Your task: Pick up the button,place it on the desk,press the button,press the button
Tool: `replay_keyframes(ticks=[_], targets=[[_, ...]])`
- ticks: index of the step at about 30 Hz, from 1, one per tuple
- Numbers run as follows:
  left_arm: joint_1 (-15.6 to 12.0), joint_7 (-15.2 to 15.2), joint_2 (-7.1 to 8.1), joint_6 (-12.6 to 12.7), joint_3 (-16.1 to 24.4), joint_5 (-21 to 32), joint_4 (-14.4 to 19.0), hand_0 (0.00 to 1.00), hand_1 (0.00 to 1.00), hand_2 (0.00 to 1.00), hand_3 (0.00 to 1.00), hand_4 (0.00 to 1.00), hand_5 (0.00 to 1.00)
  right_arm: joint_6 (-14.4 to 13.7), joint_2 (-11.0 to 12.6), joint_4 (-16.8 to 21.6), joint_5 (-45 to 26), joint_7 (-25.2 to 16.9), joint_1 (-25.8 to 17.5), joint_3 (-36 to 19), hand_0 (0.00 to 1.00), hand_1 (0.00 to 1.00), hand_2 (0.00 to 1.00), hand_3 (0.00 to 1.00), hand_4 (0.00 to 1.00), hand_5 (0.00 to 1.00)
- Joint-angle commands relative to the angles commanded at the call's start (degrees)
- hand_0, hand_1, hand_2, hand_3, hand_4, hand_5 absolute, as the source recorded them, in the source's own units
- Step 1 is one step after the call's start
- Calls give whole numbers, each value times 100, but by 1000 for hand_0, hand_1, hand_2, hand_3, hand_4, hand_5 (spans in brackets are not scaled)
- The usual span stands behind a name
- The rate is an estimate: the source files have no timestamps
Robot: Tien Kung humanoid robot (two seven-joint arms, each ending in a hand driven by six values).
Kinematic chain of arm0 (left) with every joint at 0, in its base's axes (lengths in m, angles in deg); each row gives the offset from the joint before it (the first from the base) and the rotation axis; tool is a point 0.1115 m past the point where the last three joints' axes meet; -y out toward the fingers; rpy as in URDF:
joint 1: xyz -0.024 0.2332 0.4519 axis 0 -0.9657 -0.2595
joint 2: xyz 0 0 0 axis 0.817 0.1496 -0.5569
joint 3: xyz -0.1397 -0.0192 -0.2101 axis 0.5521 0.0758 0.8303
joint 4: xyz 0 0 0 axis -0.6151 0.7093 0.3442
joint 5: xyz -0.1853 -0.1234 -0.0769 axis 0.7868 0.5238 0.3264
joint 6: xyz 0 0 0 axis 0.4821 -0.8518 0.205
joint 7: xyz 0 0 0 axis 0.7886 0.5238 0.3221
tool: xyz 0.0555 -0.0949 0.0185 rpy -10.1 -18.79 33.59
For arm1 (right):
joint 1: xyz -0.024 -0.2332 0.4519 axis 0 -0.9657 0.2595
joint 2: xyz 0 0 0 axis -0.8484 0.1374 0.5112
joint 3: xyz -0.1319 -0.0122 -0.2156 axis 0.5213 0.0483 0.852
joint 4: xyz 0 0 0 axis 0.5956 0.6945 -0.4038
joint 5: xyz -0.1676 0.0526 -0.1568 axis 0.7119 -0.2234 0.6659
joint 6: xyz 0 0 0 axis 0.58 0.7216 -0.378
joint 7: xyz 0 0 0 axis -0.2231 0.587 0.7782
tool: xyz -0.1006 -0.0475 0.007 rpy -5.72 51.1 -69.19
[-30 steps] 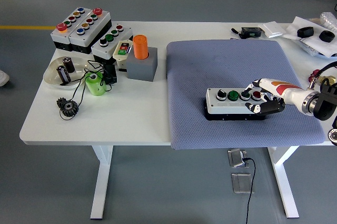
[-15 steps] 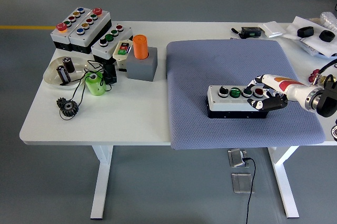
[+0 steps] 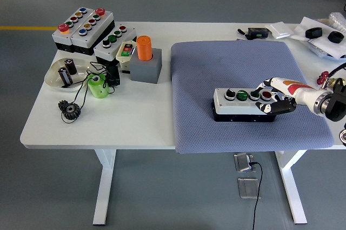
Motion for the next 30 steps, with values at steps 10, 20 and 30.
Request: replay_keyframes(ticks=[10, 20, 30], targets=[[-22, 12, -8, 6, 32, -51, 0, 674, 702, 720, 527, 377, 997, -17, 9, 43, 15, -6, -7, -34, 158, 998, 46, 707, 620, 418], [-41, 15, -8, 11, 44, -89, 0, 673, 703, 721, 527, 377, 997, -157, 141, 387, -232, -99, -153, -860, 159, 2, 49, 711, 621, 418], [-104, 32, -8, 20, 83, -193, 0, 673, 703, 721, 528, 377, 998, -624, 178, 343, -2393, -565, -615, -1809, 622, 591, 733, 972, 677, 506]])
